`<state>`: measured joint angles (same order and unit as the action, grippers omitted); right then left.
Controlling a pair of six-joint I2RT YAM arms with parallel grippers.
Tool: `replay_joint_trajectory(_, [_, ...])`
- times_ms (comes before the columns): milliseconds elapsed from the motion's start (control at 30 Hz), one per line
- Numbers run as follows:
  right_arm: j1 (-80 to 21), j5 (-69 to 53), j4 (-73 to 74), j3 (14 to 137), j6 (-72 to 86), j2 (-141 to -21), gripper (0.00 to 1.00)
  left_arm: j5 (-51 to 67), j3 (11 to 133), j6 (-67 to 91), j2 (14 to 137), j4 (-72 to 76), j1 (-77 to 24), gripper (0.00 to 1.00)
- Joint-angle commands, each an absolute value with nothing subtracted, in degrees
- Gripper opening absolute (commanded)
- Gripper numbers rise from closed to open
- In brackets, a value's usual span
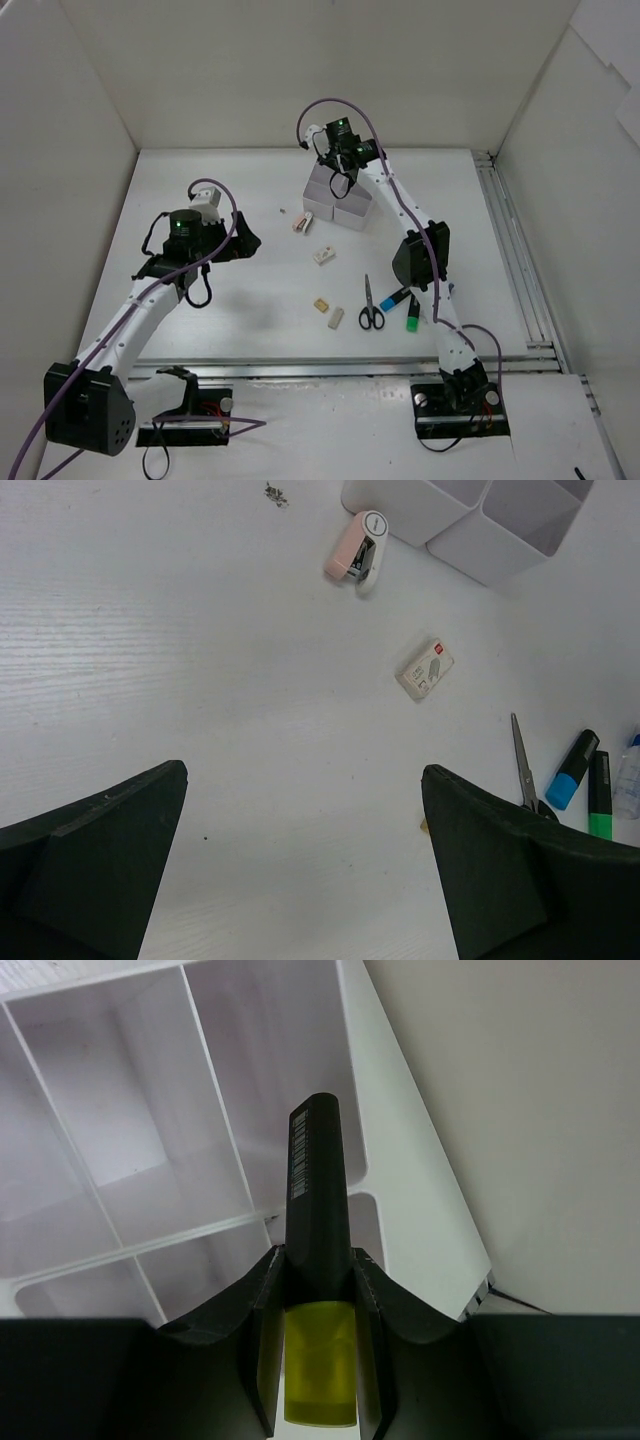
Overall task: Sort the stationery into containers
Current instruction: Place the pen in the storage box.
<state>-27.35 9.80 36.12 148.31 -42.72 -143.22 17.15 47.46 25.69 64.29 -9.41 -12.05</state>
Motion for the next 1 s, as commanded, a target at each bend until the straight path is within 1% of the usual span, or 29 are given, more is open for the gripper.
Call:
replay_joint_trajectory(0, [-27.2,12.1,29.6,151.6,-46.1,-143.2,0.00,19.1,47.7,24.5,63.9,-5.5,-11.1,0.99])
replay_joint_trajectory(200, [-27.6,11.0,26.9,152.0,-47.7,-145.0,0.01,19.7,46.9,24.3,64.1,-5.2,-10.6,0.99])
replay_joint_trajectory(233, [-27.8,11.4,26.5,152.0,-47.7,-145.3,0.10,19.7,46.8,24.1,64.1,-5.0,-10.5,1.00])
replay_joint_trajectory(267, [-27.8,11.8,26.1,152.1,-48.1,-145.3,0.15,19.9,46.8,24.2,64.1,-5.0,-10.5,0.99])
replay_joint_trajectory(300, [-27.9,12.0,25.9,152.0,-48.1,-145.5,0.16,20.0,46.7,24.2,64.1,-5.0,-10.5,0.99])
replay_joint_trajectory(400, [-28.2,12.1,25.6,151.7,-48.4,-145.3,0.27,20.4,46.7,24.1,64.2,-4.9,-10.5,0.99])
replay_joint_trajectory(433, [-28.1,12.5,25.2,151.6,-48.4,-145.1,0.36,20.4,46.7,24.1,64.2,-4.9,-10.5,0.99])
replay_joint_trajectory(500, [-28.4,12.6,25.1,151.3,-48.6,-144.8,0.42,20.7,46.8,23.9,64.4,-5.0,-10.5,0.99])
replay_joint_trajectory(533, [-28.4,12.8,24.8,151.1,-48.8,-144.3,0.50,20.8,46.8,24.0,64.4,-5.0,-10.5,0.99])
replay_joint_trajectory(600, [-28.7,13.1,24.5,150.9,-49.1,-144.0,0.54,21.0,46.8,23.9,64.5,-5.0,-10.5,1.00])
replay_joint_trajectory(633, [-28.7,13.2,24.3,150.6,-49.2,-143.5,0.59,21.1,46.8,24.0,64.3,-5.1,-10.5,0.99])
replay_joint_trajectory(800, [-29.5,13.6,23.1,149.6,-49.1,-141.4,0.65,21.9,46.6,24.1,63.7,-5.2,-10.0,0.99])
replay_joint_trajectory(900, [-30.1,14.4,21.9,148.9,-46.6,-138.9,0.72,22.7,46.7,23.7,62.8,-5.4,-10.0,1.00])
replay_joint_trajectory(933, [-30.4,14.6,21.2,147.3,-42.8,-136.4,0.80,22.9,46.6,23.5,62.1,-5.4,-10.0,0.99])
replay_joint_trajectory(967, [-30.7,14.8,20.7,146.2,-40.1,-134.8,0.97,23.5,46.6,23.1,61.9,-5.4,-10.0,0.99])
